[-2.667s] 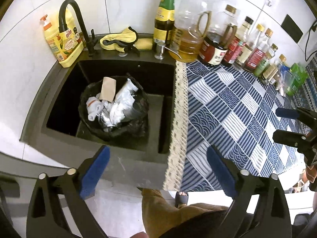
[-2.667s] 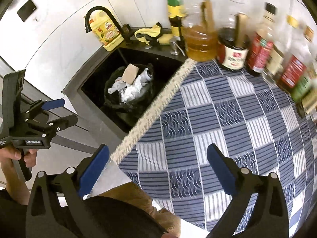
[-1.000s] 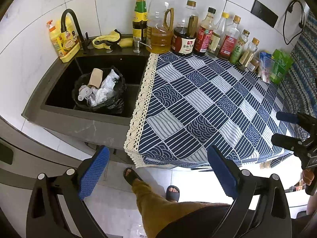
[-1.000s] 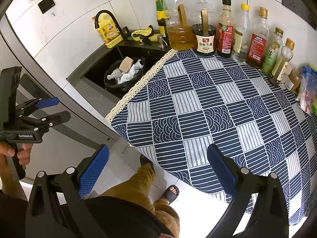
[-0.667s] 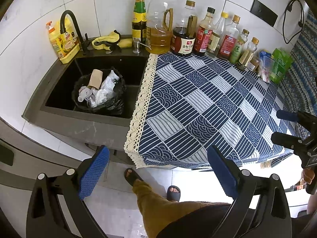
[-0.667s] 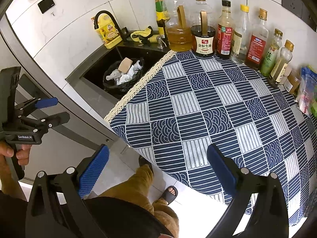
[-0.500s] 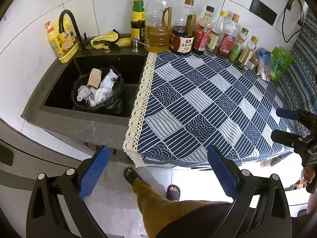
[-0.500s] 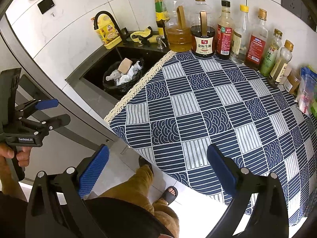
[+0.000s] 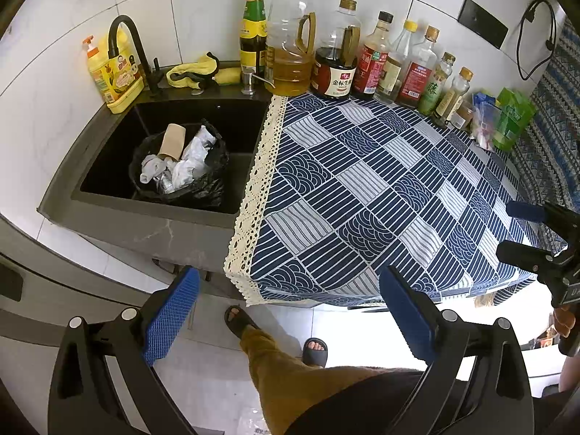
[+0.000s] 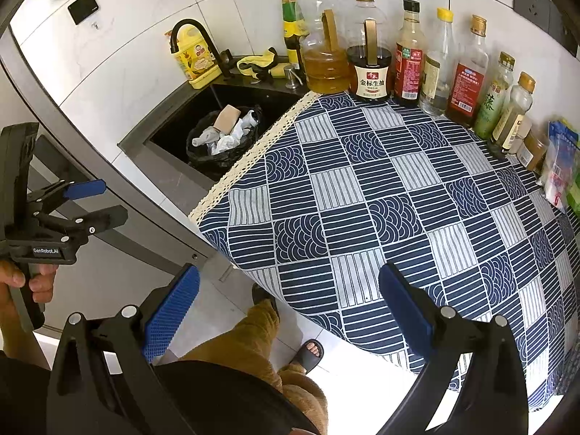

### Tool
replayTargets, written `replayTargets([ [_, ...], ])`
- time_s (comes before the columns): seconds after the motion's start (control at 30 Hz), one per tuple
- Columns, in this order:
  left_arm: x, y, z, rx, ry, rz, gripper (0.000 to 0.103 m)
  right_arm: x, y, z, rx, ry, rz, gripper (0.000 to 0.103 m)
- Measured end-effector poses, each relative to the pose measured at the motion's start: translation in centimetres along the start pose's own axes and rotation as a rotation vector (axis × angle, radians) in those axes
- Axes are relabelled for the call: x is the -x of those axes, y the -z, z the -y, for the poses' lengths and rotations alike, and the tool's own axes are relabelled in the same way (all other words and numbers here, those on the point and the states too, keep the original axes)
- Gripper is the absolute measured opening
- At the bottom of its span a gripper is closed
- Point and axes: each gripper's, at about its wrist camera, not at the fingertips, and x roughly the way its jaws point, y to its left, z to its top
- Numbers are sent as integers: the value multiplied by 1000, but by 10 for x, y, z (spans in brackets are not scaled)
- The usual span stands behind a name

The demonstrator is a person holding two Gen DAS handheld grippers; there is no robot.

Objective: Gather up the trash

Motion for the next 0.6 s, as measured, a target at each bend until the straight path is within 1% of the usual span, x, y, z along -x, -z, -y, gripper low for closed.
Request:
replayTargets([
  [0.47, 1, -1, -1, 5, 2, -3, 96, 2, 0, 1, 7, 10, 9, 98],
  [0.6, 2, -1, 1, 1, -13, 6, 96, 2, -1, 2, 9, 8, 11, 98],
])
